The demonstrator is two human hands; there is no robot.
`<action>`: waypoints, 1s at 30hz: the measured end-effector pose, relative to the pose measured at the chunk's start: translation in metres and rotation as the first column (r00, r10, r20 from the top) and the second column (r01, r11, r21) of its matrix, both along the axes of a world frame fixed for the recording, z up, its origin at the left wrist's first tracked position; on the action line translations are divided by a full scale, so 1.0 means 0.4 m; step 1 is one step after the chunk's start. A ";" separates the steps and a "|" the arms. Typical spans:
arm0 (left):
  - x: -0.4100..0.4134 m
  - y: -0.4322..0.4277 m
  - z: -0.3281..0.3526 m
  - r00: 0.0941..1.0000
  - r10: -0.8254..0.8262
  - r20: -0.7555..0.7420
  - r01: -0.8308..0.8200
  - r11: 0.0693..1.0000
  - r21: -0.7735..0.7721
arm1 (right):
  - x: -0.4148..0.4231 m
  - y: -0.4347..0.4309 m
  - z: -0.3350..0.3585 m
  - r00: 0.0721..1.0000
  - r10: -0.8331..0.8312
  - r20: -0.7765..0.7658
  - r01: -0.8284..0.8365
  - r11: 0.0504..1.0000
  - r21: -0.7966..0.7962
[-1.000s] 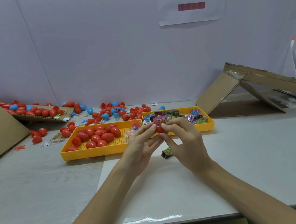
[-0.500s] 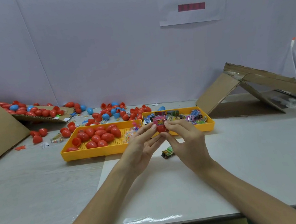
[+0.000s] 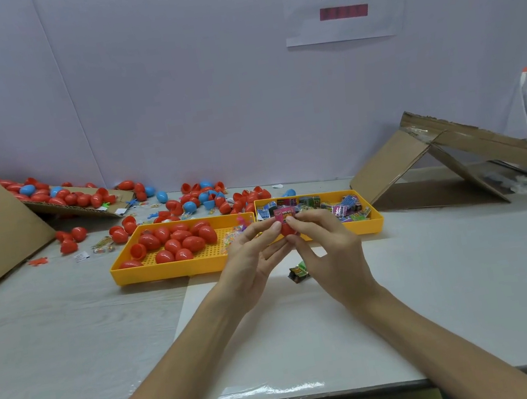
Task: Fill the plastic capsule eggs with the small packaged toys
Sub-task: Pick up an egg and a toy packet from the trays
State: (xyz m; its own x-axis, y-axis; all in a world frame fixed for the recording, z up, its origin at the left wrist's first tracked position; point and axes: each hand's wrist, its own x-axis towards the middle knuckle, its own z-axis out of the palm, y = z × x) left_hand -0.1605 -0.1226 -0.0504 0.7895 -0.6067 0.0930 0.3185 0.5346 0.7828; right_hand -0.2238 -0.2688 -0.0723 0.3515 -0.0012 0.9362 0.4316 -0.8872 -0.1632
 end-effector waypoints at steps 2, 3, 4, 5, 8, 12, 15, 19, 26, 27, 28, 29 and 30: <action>-0.001 -0.001 0.000 1.000 -0.003 0.006 0.003 1.000 0.003 | 0.002 -0.005 -0.003 1.000 0.000 0.004 0.000 1.000 -0.003; -0.001 -0.001 0.000 1.000 -0.005 0.008 0.005 1.000 0.003 | 0.002 -0.007 -0.005 1.000 0.002 0.004 -0.002 1.000 -0.005; -0.002 -0.001 0.000 1.000 -0.009 0.008 0.009 1.000 0.002 | 0.001 -0.008 -0.005 1.000 0.004 0.004 -0.004 1.000 -0.005; -0.002 -0.002 0.000 1.000 -0.012 0.008 0.012 1.000 0.000 | 0.001 -0.009 -0.005 1.000 0.005 0.004 -0.005 1.000 -0.005; -0.003 -0.001 0.001 1.000 -0.016 0.000 0.016 1.000 0.000 | -0.001 -0.007 -0.004 1.000 0.010 0.010 -0.010 1.000 0.000; -0.002 0.002 0.001 0.999 -0.041 -0.030 0.041 0.999 -0.021 | -0.003 0.002 0.007 1.000 0.014 -0.015 -0.012 0.997 0.073; -0.003 0.003 0.000 0.996 -0.073 -0.058 0.071 0.996 -0.047 | -0.005 -0.002 0.007 0.999 -0.022 -0.032 0.025 0.995 0.101; -0.006 0.001 0.001 0.995 -0.105 -0.003 0.105 0.994 -0.027 | -0.006 -0.003 0.004 0.999 -0.042 -0.003 0.042 0.997 0.070; -0.008 -0.001 0.002 0.997 -0.074 -0.019 0.074 0.997 0.008 | -0.007 -0.005 0.004 1.000 -0.021 0.014 0.021 1.000 0.016; -0.008 -0.001 0.003 0.997 -0.074 -0.022 0.074 0.997 0.011 | -0.008 -0.004 0.004 1.000 -0.021 0.015 0.021 1.000 0.014; -0.008 0.000 0.003 0.997 -0.074 -0.024 0.074 0.997 0.012 | -0.009 -0.003 0.005 1.000 -0.020 0.017 0.020 1.000 0.013; -0.008 -0.001 0.004 0.997 -0.074 -0.025 0.074 0.997 0.013 | -0.009 -0.003 0.006 1.000 -0.018 0.019 0.018 1.000 0.010; -0.008 0.000 0.004 0.997 -0.074 -0.024 0.074 0.997 0.014 | -0.009 -0.002 0.007 1.000 -0.018 0.018 0.018 1.000 0.007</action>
